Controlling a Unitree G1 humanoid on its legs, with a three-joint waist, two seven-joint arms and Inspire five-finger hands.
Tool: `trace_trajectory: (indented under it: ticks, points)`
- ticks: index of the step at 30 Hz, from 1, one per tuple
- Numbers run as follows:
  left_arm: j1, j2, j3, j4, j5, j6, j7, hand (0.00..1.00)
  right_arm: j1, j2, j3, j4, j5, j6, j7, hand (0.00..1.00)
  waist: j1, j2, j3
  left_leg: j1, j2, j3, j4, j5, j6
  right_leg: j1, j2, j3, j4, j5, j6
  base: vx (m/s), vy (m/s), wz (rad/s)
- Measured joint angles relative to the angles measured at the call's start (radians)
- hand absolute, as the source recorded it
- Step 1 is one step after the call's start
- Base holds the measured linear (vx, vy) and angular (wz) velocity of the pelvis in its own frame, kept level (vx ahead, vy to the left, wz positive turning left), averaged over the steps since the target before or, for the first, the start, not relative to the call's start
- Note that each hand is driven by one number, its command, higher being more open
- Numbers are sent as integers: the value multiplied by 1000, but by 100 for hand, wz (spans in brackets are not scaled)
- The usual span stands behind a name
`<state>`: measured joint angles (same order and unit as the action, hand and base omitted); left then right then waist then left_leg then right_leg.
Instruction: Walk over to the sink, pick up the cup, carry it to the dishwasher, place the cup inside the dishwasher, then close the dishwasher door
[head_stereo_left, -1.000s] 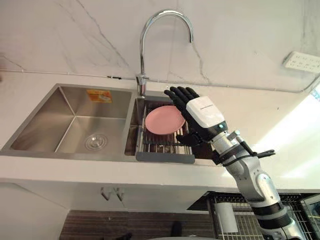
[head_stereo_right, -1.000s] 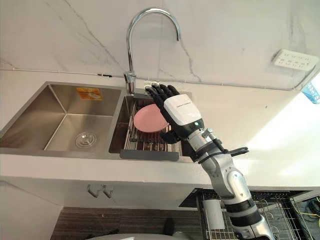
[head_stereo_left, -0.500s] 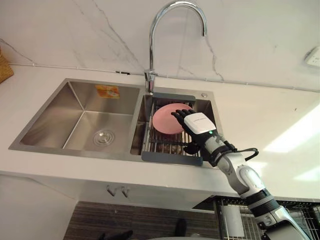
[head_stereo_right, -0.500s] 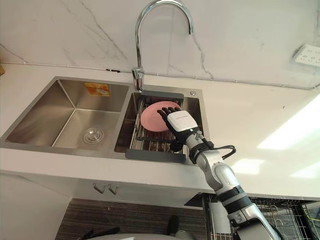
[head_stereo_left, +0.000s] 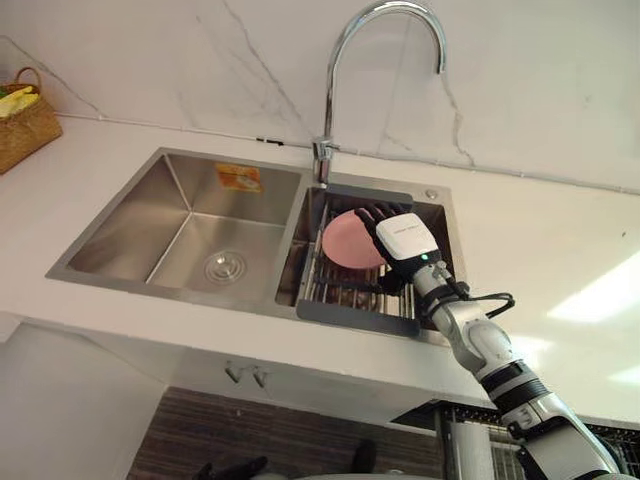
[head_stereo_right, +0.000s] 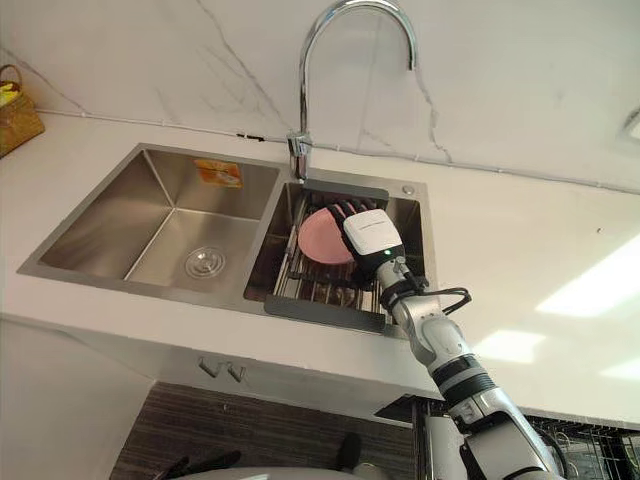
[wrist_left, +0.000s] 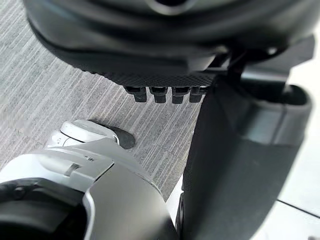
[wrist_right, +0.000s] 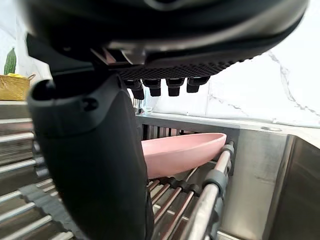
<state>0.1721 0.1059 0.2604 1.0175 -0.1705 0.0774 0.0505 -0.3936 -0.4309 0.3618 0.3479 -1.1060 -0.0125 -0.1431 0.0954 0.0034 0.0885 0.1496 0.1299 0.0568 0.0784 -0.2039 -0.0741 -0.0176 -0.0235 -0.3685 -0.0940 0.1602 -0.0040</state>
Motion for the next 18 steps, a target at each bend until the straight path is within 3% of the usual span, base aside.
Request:
trace_trajectory:
  ticks: [11,12,18]
  points:
    - [12,-7,6,-36,-6,-5,16,100,-90,-1,1,136,-43,14,-41,100,25,-1,4,-26,-2,-48,6,11,-13,6,-11,-50,0,-13,9,3,28,14]
    - [15,-9,6,-37,-6,-5,16,100,-92,-1,1,137,-51,15,-44,0,27,-1,4,-26,-2,-49,6,11,-13,6,-12,-52,0,-13,9,-6,25,4]
    - [28,-9,6,-48,-6,-7,17,100,-95,1,3,190,-111,43,-95,0,28,-3,5,-35,-3,-69,-1,24,-13,4,-15,-70,0,-14,8,-11,25,9]
